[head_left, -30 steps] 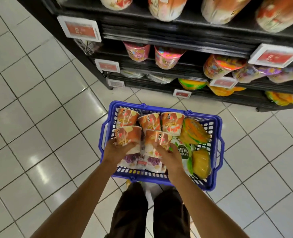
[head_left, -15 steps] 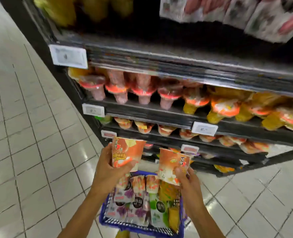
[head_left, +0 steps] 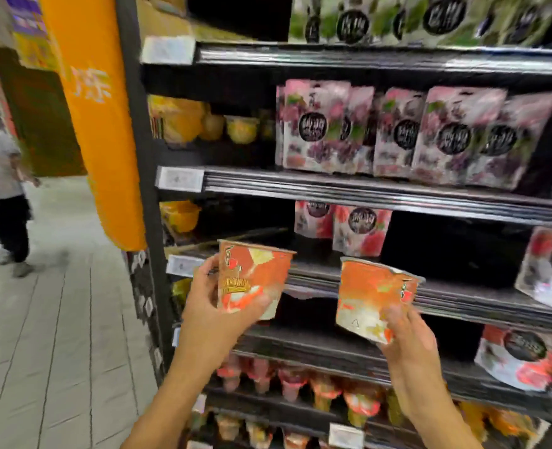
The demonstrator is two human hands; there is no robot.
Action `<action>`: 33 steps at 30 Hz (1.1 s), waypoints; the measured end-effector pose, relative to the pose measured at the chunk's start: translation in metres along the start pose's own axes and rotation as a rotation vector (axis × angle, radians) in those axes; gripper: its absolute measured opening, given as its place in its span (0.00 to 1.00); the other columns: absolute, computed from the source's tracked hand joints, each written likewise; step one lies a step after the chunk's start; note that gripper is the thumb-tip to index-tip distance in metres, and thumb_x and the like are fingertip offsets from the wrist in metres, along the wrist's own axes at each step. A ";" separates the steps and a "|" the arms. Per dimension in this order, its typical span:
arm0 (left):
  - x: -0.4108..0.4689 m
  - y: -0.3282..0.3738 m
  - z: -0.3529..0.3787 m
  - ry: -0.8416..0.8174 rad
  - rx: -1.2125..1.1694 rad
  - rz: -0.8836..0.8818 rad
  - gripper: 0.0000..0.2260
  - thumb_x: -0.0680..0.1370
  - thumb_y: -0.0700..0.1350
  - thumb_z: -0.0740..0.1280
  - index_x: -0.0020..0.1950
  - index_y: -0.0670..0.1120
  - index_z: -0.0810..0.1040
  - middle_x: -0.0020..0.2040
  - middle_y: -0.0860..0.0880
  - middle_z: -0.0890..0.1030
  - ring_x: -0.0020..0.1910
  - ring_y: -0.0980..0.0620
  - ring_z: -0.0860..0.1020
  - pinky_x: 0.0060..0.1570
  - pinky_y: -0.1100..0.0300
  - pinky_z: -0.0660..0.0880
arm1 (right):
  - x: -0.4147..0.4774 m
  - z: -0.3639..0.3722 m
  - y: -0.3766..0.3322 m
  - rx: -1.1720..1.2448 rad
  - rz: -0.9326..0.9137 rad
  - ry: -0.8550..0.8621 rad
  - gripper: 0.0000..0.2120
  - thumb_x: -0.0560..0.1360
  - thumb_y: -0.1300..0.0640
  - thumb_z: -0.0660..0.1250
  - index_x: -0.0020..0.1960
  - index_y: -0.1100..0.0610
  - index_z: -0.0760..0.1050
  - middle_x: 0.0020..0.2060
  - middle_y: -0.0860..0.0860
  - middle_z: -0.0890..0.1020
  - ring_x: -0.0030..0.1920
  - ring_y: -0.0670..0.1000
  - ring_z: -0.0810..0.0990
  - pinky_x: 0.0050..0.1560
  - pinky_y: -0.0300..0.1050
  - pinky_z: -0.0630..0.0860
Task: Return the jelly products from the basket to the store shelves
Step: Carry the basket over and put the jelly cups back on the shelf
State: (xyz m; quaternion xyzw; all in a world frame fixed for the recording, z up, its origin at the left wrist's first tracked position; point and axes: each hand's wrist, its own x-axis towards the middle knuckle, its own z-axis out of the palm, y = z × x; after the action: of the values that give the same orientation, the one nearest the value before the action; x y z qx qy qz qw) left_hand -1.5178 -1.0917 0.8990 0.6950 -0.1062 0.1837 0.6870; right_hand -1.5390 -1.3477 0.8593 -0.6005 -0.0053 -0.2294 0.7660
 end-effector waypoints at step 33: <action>0.338 0.387 0.023 0.102 0.325 0.716 0.47 0.67 0.62 0.76 0.74 0.42 0.57 0.69 0.44 0.65 0.69 0.46 0.66 0.60 0.54 0.68 | 0.192 0.205 -0.345 -0.217 -0.755 0.114 0.41 0.56 0.31 0.76 0.63 0.52 0.76 0.51 0.49 0.85 0.52 0.49 0.84 0.58 0.54 0.80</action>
State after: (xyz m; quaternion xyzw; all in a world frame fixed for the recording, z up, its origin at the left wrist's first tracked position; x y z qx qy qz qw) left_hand -1.3626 -1.0926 1.3896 0.7037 -0.2769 0.4605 0.4649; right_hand -1.4356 -1.2853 1.2875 -0.6200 -0.1591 -0.5270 0.5591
